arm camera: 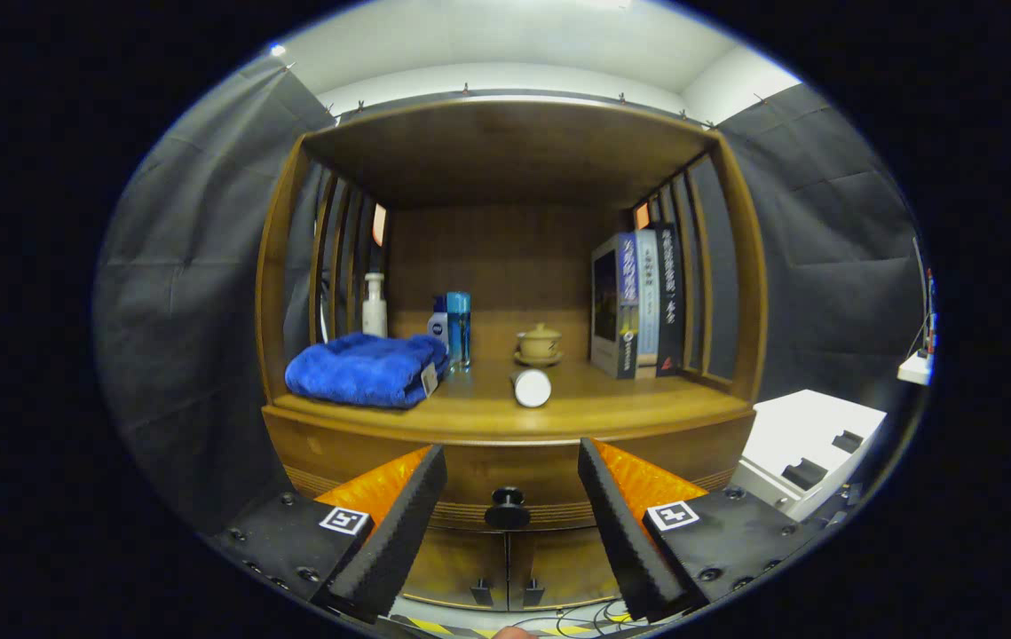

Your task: Pull open the drawer, take out the items inside it, and place them on the countertop above the cabinet.

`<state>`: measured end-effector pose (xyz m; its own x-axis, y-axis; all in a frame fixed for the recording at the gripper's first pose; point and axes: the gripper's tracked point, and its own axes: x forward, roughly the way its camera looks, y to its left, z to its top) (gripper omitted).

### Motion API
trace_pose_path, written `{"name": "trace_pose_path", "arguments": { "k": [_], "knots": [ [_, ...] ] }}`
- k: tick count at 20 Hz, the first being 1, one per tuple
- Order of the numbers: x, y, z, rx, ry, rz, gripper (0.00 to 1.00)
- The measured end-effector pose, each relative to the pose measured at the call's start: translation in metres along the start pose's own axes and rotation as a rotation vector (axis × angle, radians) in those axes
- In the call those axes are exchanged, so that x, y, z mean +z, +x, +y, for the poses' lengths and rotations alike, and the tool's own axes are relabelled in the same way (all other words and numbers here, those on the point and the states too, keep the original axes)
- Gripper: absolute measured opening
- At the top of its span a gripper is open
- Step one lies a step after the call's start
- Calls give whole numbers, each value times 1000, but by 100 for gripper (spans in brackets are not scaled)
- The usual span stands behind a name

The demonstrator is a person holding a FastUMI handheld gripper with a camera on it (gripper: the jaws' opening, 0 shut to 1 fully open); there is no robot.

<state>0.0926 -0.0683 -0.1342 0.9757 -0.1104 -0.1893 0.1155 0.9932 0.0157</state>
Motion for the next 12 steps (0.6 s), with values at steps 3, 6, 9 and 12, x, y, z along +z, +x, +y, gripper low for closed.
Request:
{"name": "trace_pose_path", "arguments": {
  "k": [3, 6, 9, 12],
  "knots": [
    [66, -34, 10, 44, 2, -88, 98],
    [113, -60, 0, 9, -25, -130, 98],
    [129, -74, -5, -33, -92, -113, 98],
    [119, -86, 4, -32, -57, -87, 98]
  ]
}}
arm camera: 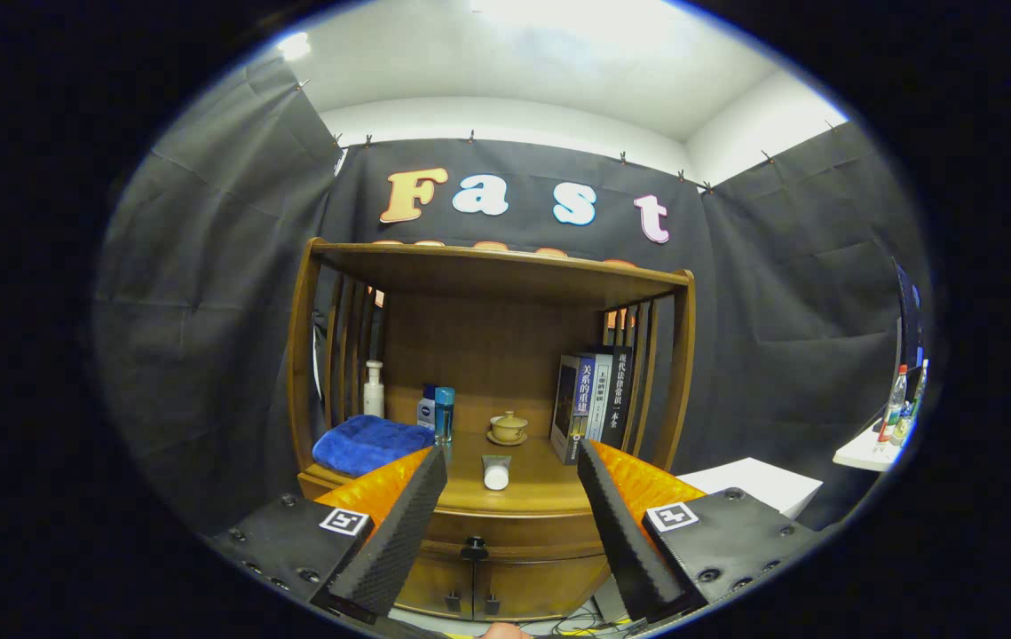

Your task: Pull open the drawer, take out the items inside it, and place them on the countertop above the cabinet.

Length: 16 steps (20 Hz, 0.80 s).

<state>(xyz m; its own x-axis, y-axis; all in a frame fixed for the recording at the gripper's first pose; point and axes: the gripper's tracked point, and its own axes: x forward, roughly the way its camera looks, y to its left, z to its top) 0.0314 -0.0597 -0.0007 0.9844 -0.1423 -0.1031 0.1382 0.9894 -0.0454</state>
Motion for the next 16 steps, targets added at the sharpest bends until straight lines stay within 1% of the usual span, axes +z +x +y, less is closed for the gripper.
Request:
{"name": "trace_pose_path", "arguments": {
  "k": [3, 7, 12, 16],
  "knots": [
    [2, -3, 10, 48, 4, -5, 98],
    [2, -3, 22, 86, 5, -14, 98],
    [-7, 0, 29, 102, 3, 12, 98],
    [-7, 1, 29, 97, 6, 16, 98]
  ]
}}
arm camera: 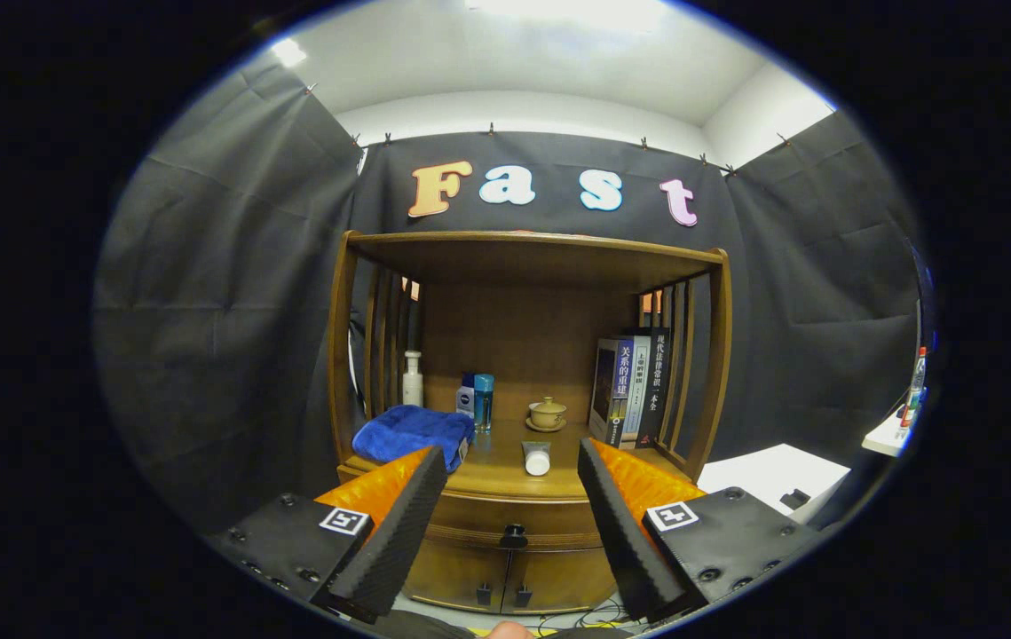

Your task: Pull open the drawer, take out the items inside it, and place them on the countertop above the cabinet.

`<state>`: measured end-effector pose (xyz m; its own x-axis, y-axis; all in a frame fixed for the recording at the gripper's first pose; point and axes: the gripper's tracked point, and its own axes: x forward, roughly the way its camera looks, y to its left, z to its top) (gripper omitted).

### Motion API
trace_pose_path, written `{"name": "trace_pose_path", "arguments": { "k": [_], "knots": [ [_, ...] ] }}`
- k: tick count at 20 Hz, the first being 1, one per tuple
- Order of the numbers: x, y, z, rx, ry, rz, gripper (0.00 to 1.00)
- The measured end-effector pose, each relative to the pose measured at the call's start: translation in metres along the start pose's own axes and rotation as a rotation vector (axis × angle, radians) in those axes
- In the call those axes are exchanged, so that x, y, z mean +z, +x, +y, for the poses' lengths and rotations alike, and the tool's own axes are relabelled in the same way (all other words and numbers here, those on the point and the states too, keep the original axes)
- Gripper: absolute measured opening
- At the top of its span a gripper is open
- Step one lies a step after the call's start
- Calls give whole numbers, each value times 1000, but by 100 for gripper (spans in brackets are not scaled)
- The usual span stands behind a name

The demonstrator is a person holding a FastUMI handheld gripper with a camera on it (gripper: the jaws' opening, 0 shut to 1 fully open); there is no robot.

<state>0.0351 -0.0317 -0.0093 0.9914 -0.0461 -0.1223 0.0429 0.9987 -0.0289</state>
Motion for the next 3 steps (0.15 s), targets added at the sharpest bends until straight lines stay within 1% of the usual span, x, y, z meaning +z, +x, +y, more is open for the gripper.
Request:
{"name": "trace_pose_path", "arguments": {
  "k": [3],
  "knots": [
    [-1, 0, -2, -8, 2, 6, 98]
  ]
}}
